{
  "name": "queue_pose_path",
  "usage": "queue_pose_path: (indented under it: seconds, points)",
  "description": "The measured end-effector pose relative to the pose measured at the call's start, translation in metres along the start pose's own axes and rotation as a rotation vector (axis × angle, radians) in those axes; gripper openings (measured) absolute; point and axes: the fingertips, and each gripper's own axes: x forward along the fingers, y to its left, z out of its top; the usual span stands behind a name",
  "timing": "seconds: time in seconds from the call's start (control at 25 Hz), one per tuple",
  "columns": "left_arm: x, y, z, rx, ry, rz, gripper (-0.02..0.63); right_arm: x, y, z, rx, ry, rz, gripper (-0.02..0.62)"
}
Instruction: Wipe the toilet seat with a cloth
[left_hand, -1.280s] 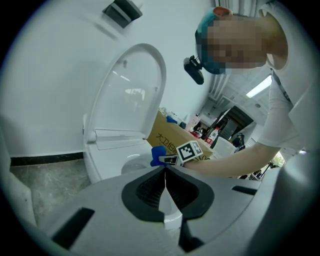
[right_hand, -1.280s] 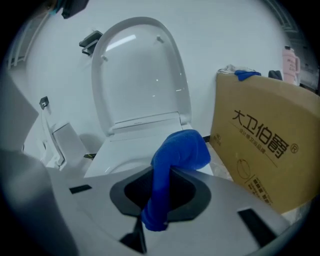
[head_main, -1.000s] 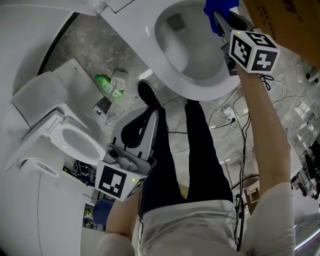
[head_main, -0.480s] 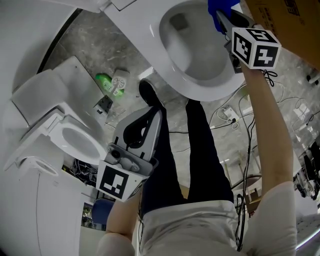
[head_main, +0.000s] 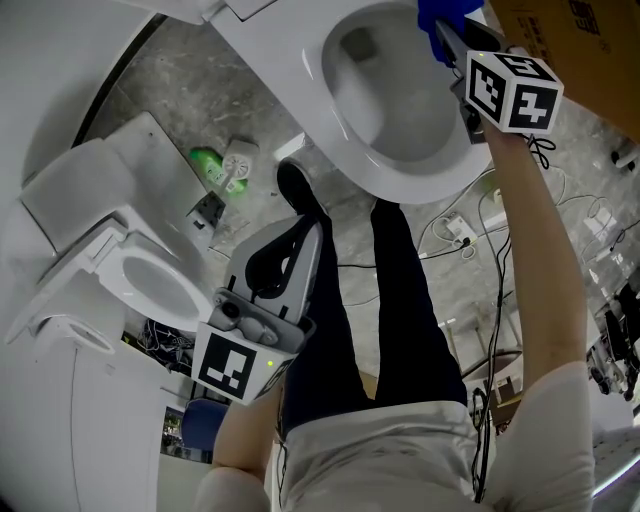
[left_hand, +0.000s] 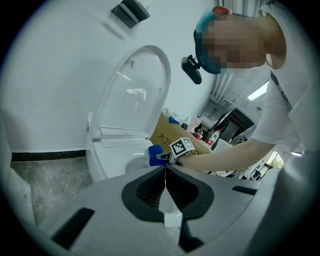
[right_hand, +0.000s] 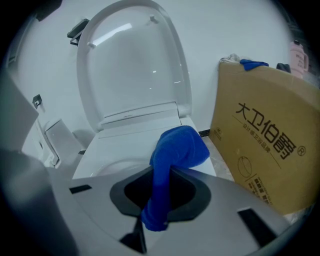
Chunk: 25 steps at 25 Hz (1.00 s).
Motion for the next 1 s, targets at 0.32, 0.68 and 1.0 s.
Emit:
queue_pose_path:
  seconds: [0.32, 0.68, 1.0]
  points:
    - [-0.008, 0.009, -0.002, -0.011, -0.007, 0.013, 0.009, 0.012, 0.011, 0.008, -0.013, 0.002, 0.010, 0.054]
    - [-0.019, 0.022, -0.003, -0.032, -0.020, 0.035, 0.009, 0.027, 0.031, 0.014, -0.070, 0.024, 0.023, 0.054]
    - [-0.030, 0.035, -0.002, -0.041, -0.035, 0.052, 0.009, 0.038, 0.053, 0.017, -0.096, 0.036, 0.046, 0.054]
